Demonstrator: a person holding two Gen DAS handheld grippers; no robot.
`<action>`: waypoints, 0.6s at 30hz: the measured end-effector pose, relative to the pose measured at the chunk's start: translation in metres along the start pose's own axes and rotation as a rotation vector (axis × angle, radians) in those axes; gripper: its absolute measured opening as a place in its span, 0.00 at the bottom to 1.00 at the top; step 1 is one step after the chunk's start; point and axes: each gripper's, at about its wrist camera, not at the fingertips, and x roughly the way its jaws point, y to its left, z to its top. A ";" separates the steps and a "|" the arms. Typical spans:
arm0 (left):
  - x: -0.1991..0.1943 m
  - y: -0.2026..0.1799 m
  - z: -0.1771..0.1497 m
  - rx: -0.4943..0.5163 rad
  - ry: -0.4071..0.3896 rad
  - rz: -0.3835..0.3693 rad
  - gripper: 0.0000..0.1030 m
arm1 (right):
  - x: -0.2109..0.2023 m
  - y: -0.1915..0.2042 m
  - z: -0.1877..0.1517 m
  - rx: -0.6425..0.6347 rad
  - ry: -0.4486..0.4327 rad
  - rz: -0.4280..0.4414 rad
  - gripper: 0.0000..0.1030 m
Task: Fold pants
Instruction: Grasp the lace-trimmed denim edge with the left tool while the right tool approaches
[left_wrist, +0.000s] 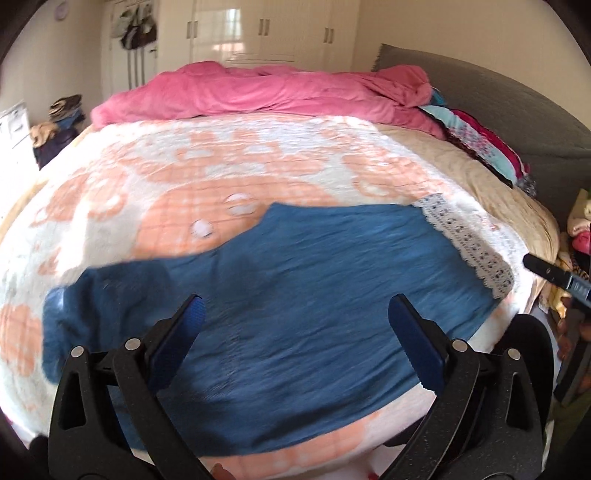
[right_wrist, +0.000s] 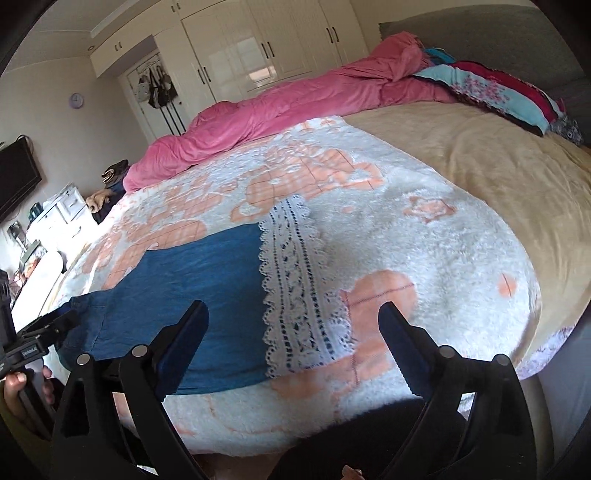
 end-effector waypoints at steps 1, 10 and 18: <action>0.003 -0.006 0.003 0.016 0.003 -0.010 0.91 | 0.000 -0.002 -0.001 0.004 0.002 0.002 0.90; 0.058 -0.070 0.051 0.144 0.077 -0.079 0.91 | 0.025 -0.007 -0.011 0.060 0.066 0.031 0.90; 0.122 -0.113 0.084 0.220 0.145 -0.137 0.91 | 0.039 -0.014 -0.013 0.127 0.087 0.048 0.90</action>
